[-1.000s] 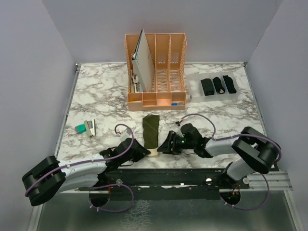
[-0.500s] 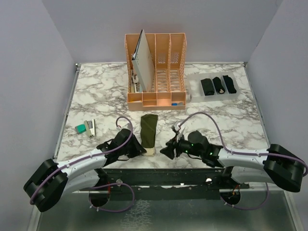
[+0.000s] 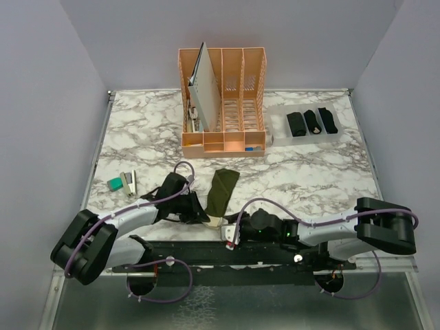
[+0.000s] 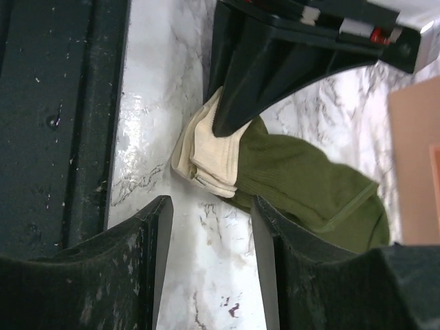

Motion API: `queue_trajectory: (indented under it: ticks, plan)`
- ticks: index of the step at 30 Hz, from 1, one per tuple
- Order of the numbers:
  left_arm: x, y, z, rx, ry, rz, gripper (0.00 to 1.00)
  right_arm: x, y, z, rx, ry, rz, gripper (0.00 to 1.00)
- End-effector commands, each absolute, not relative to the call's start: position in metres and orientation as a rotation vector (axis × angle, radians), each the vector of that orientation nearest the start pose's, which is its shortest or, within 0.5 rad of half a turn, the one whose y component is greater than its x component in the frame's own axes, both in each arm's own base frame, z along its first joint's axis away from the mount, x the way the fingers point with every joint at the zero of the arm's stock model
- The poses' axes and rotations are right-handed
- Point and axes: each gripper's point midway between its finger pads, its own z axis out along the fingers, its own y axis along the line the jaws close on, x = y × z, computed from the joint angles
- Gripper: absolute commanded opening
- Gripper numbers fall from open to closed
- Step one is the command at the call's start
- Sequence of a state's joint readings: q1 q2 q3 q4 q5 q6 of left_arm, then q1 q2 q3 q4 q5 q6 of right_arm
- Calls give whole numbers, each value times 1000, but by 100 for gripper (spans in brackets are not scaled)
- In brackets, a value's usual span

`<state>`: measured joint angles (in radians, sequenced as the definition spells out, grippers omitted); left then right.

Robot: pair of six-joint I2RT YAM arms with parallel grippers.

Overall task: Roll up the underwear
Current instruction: Roll the underwear to the corner of the board.

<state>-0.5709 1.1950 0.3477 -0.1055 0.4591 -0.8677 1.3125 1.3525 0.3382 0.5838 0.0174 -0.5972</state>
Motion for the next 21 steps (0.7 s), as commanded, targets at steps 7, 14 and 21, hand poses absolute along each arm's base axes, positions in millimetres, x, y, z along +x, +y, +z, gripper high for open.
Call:
queue_trajectory:
  ticks: [7, 14, 21]
  plan:
    - [136, -222, 24, -239, 2812, -1257, 0, 125, 338, 56, -1811, 900, 149, 53]
    - [139, -217, 23, -251, 2837, -1266, 0, 123, 344, 43, -1871, 860, 136, 53]
    - [137, -216, 19, -306, 2838, -1307, 0, 122, 352, 42, -1867, 817, 136, 53]
